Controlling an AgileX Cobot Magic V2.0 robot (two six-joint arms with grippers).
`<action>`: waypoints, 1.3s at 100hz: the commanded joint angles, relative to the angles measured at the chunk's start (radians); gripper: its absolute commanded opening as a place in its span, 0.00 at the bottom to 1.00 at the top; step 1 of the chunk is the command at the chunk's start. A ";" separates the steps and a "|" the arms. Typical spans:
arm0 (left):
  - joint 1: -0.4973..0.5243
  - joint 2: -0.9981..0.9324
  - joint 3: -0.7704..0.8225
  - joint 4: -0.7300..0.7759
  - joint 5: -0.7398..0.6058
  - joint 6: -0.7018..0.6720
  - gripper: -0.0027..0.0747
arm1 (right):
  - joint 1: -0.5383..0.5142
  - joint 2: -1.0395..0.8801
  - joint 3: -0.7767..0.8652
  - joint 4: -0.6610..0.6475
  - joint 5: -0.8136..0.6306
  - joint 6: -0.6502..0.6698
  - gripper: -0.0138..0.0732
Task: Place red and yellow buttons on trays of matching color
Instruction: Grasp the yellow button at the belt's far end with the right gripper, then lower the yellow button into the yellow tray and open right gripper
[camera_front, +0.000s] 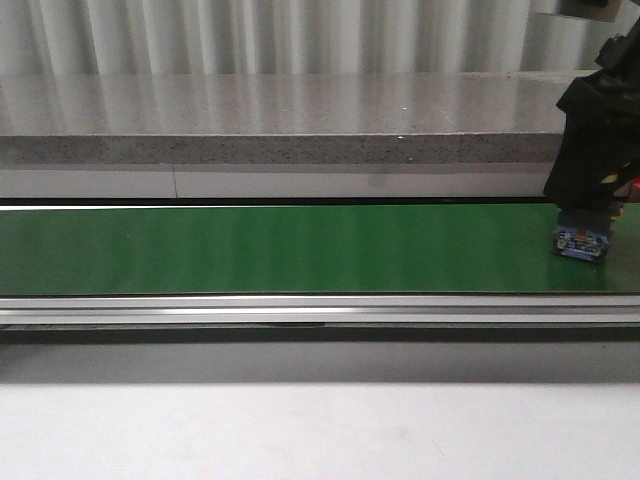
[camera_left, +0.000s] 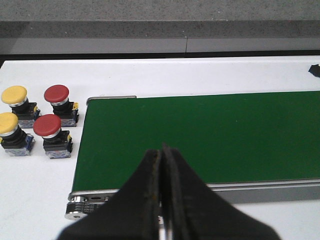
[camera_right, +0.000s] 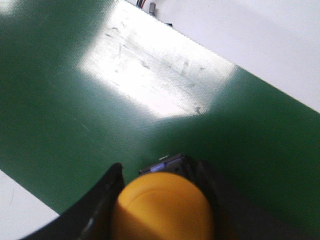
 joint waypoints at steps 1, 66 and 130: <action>-0.008 0.004 -0.027 -0.016 -0.074 0.002 0.01 | -0.004 -0.052 -0.020 0.016 -0.011 0.041 0.43; -0.008 0.004 -0.027 -0.016 -0.074 0.002 0.01 | -0.684 -0.221 -0.020 -0.144 -0.053 0.461 0.43; -0.008 0.004 -0.027 -0.016 -0.074 0.002 0.01 | -0.807 0.062 -0.020 -0.144 -0.260 0.513 0.43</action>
